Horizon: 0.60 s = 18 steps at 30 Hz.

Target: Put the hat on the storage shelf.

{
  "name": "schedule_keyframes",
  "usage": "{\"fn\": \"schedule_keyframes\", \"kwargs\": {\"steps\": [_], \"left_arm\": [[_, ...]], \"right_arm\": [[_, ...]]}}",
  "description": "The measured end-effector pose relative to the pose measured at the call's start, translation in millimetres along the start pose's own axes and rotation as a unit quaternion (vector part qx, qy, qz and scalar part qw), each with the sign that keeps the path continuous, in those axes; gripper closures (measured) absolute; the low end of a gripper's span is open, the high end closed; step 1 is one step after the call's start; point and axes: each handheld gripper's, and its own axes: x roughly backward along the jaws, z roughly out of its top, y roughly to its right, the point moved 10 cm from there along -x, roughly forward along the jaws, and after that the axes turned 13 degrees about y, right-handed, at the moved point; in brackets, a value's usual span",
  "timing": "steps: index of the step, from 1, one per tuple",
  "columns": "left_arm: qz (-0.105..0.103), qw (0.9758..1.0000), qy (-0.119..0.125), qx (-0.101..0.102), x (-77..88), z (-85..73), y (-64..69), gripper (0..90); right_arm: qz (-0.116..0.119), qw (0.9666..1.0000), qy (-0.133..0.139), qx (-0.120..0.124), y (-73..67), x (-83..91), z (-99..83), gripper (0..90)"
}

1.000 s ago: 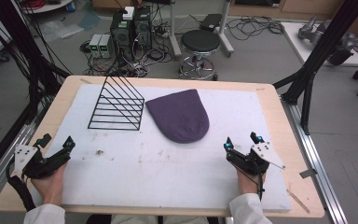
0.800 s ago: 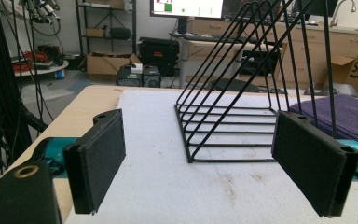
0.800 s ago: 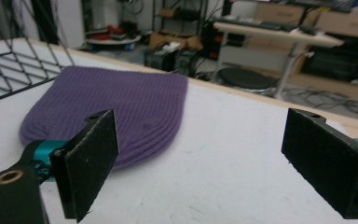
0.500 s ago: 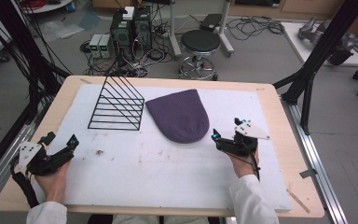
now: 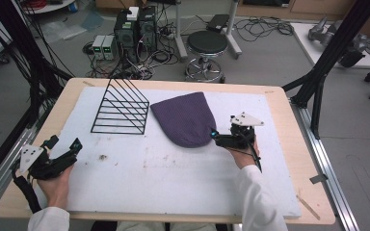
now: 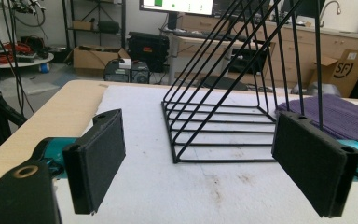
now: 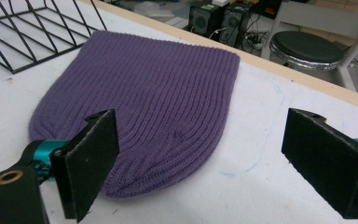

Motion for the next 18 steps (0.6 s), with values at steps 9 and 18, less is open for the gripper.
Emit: {"fn": "schedule_keyframes", "kwargs": {"steps": [9,18], "left_arm": [[-0.003,1.0,0.002,0.003,-0.3,0.7,-0.4,17.8],[-0.006,1.0,0.002,0.006,-0.4,0.8,-0.1,17.8]], "right_arm": [[0.027,0.9991,-0.026,0.018,-11.2,-24.0,-9.2,10.4],[0.102,0.9917,-0.053,0.058,-24.9,-34.3,-15.5,10.3]]}}
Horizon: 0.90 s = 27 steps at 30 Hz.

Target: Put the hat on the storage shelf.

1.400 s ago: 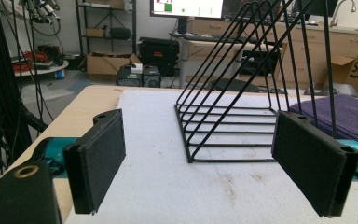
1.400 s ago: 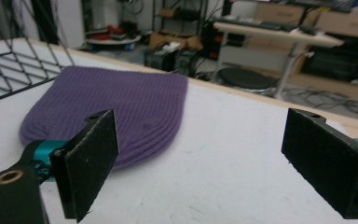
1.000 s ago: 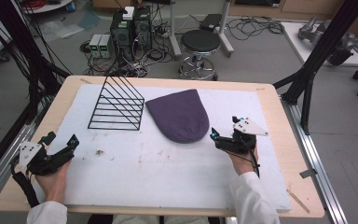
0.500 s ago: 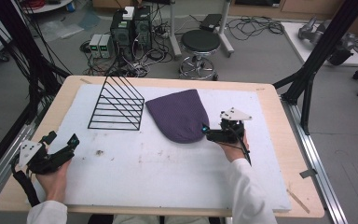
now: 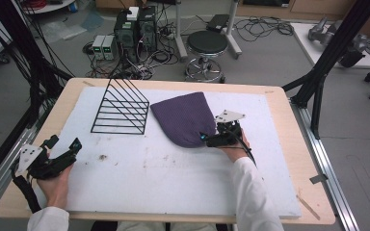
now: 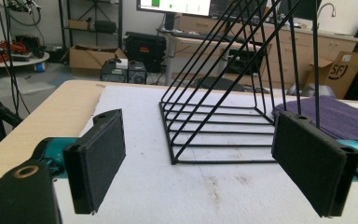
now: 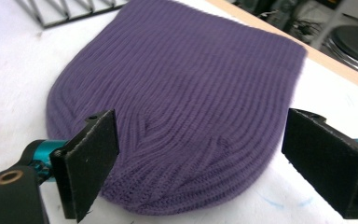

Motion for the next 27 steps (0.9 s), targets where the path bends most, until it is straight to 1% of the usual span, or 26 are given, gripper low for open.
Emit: {"fn": "schedule_keyframes", "kwargs": {"steps": [1,2,3,4,5,7,9,10,11,12,15,18,20,26,27], "left_arm": [[0.0,1.0,0.0,-0.001,0.1,0.1,-0.3,17.8],[0.0,1.0,0.0,-0.001,0.0,0.1,-0.4,17.8],[0.0,1.0,0.0,0.0,0.0,0.0,-0.5,17.8],[-0.001,1.0,-0.001,0.0,0.0,-0.2,-0.8,17.8],[-0.001,1.0,-0.001,0.0,-0.1,-0.3,-0.9,17.8],[0.0,1.0,0.0,0.001,0.0,-0.1,-1.4,17.8],[0.003,1.0,0.001,-0.002,0.6,0.6,-2.3,17.7],[0.004,1.0,0.002,-0.003,0.9,0.8,-2.7,17.8],[0.003,1.0,0.001,-0.003,1.0,0.8,-2.9,17.8],[0.003,1.0,0.001,-0.002,1.0,0.6,-3.0,17.8],[0.004,1.0,0.001,0.0,1.4,0.8,-3.0,17.8],[0.003,1.0,0.001,-0.002,1.3,0.5,-2.8,17.8],[0.002,1.0,-0.001,-0.001,1.1,-0.1,-2.8,17.8],[0.001,1.0,-0.001,-0.001,0.9,-0.3,-2.1,17.8],[0.001,1.0,-0.001,-0.001,0.8,-0.3,-1.9,17.8]], "right_arm": [[0.008,0.9999,-0.001,0.008,-1.4,-0.9,0.4,10.3],[0.008,0.9999,-0.001,0.008,-1.4,-0.9,0.4,10.3],[0.02,0.9998,0.005,0.007,-4.1,-2.2,0.5,10.3],[0.03,0.9995,0.003,0.01,-5.9,-3.1,-1.4,10.3],[0.03,0.9995,0.003,0.01,-5.9,-3.1,-1.4,10.3],[0.042,0.9988,-0.008,0.025,-8.2,-4.5,-7.0,10.3],[0.064,0.9975,-0.014,0.029,-12.2,-5.0,-11.8,10.3],[0.071,0.996,-0.024,0.049,-15.0,-5.3,-16.1,10.3],[0.073,0.9947,-0.028,0.067,-15.5,-5.5,-17.8,10.3],[0.073,0.9947,-0.028,0.067,-15.5,-5.5,-17.8,10.3],[0.082,0.9925,-0.032,0.084,-15.6,-5.2,-21.5,10.4],[0.087,0.9924,-0.033,0.08,-14.4,-3.5,-23.1,10.4],[0.091,0.9913,-0.036,0.088,-11.5,0.0,-25.8,10.4],[0.093,0.9888,-0.062,0.099,-7.4,4.0,-36.9,10.4],[0.087,0.9877,-0.067,0.111,-5.9,2.5,-38.9,10.4]]}}
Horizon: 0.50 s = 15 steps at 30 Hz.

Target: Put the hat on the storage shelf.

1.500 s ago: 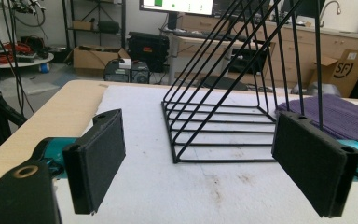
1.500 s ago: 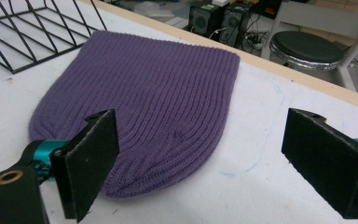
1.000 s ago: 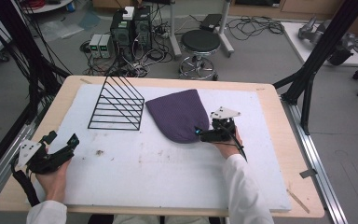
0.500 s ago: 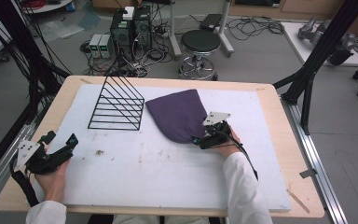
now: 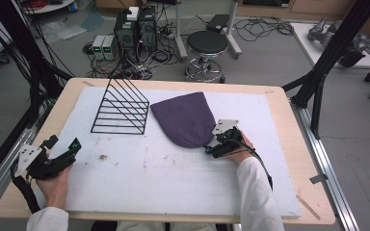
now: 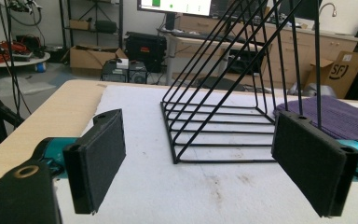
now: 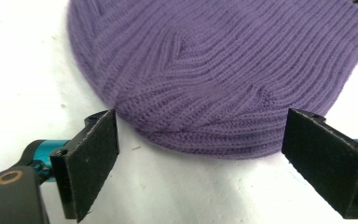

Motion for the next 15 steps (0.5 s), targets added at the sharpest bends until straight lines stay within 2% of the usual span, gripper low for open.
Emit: {"fn": "schedule_keyframes", "kwargs": {"steps": [4,8,13,15], "left_arm": [[-0.001,1.0,-0.001,-0.001,-0.2,-0.5,0.8,17.8],[-0.002,1.0,-0.002,-0.002,-0.2,-0.5,0.3,17.9],[0.002,1.0,0.0,0.007,0.0,-0.5,-1.8,18.1],[0.001,1.0,-0.001,0.006,-0.1,-1.0,-1.4,18.1]], "right_arm": [[-0.003,0.9999,0.006,0.011,0.4,-4.7,1.6,10.4],[-0.013,0.9997,0.022,0.004,4.3,-11.3,2.9,10.4],[-0.016,0.9994,0.031,-0.006,7.4,-13.8,2.0,10.5],[-0.011,0.9993,0.034,-0.005,8.2,-15.6,3.1,16.6]]}}
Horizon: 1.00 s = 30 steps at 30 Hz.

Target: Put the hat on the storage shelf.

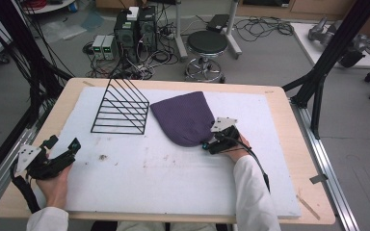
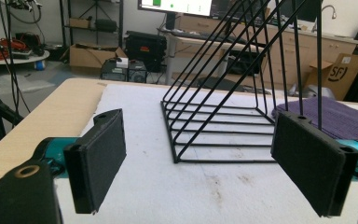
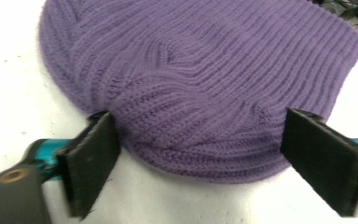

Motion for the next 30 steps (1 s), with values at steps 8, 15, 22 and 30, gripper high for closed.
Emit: {"fn": "schedule_keyframes", "kwargs": {"steps": [8,15,22,30], "left_arm": [[-0.005,1.0,0.0,-0.001,-1.2,-0.7,3.7,18.6],[-0.008,1.0,-0.001,-0.002,-1.7,-1.1,4.8,18.9],[-0.006,1.0,0.0,0.001,-0.8,-0.4,3.9,19.2],[-0.004,1.0,0.0,0.002,1.1,-0.1,0.7,19.4]], "right_arm": [[0.016,0.9998,0.002,-0.008,-1.5,-3.1,1.2,25.8],[0.016,0.9977,-0.018,-0.064,0.0,-4.9,0.1,41.0],[-0.023,0.9914,-0.063,-0.112,7.9,-6.6,2.6,64.3],[-0.032,0.9845,-0.067,-0.159,10.7,-4.5,2.9,71.1]]}}
